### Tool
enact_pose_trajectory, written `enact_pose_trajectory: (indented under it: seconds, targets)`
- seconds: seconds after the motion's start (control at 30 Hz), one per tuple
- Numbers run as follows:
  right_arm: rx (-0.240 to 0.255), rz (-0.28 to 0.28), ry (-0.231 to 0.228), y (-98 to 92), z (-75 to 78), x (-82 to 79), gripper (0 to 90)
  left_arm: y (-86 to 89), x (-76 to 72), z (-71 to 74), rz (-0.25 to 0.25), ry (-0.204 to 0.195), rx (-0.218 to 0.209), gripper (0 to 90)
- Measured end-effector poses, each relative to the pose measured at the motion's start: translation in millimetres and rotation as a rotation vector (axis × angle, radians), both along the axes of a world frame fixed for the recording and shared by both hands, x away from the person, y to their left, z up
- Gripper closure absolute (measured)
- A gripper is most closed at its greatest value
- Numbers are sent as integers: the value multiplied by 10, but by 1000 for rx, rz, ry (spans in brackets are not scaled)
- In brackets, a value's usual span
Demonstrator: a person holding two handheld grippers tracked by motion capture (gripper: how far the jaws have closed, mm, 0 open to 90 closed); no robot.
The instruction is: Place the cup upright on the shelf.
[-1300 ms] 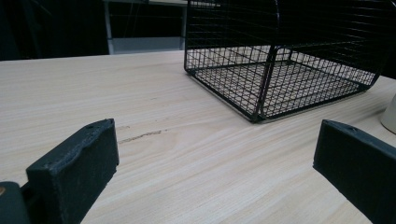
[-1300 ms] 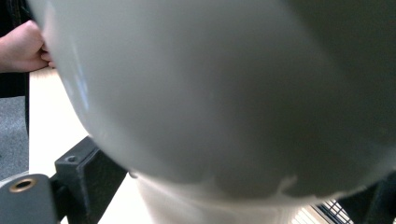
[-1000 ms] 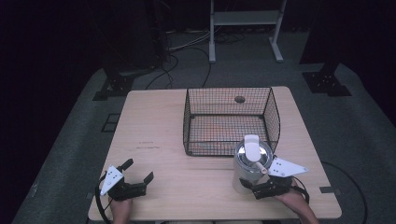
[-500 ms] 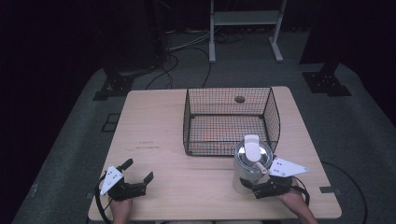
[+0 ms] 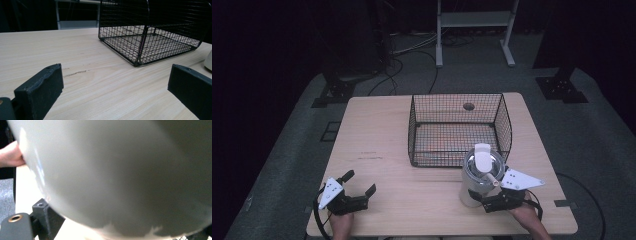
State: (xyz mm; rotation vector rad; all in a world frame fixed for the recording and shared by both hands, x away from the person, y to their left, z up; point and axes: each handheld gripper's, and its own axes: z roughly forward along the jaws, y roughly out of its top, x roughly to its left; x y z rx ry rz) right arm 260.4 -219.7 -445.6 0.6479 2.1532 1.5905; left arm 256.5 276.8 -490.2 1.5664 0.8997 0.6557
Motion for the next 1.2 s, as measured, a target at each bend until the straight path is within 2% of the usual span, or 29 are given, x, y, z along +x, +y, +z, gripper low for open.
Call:
enact_pose_trajectory:
  seconds: [0.17, 0.4, 0.67, 0.7, 0.77, 0.93, 1.2]
  targets:
    - [3, 9, 5, 28, 96, 5, 92, 1, 1, 0, -1, 0, 0, 0]
    - [-9, 35, -15, 70, 262, 9, 92, 2, 0, 1, -1, 2, 0, 0]
    - [8, 44, -22, 112, 504, 103, 92, 0, -4, 1, 1, 3, -11, 0]
    - [9, 55, -23, 131, 581, 128, 91, 1, -4, 1, 0, 4, -11, 0]
    - [10, 60, -25, 138, 606, 135, 92, 2, -4, 1, -1, 4, -12, 0]
    - [-2, 67, -45, 201, 806, 186, 92, 3, -4, 1, -2, 2, -10, 0]
    - [-18, 77, -46, 286, 991, 279, 91, 6, -2, 0, -4, -2, -4, 0]
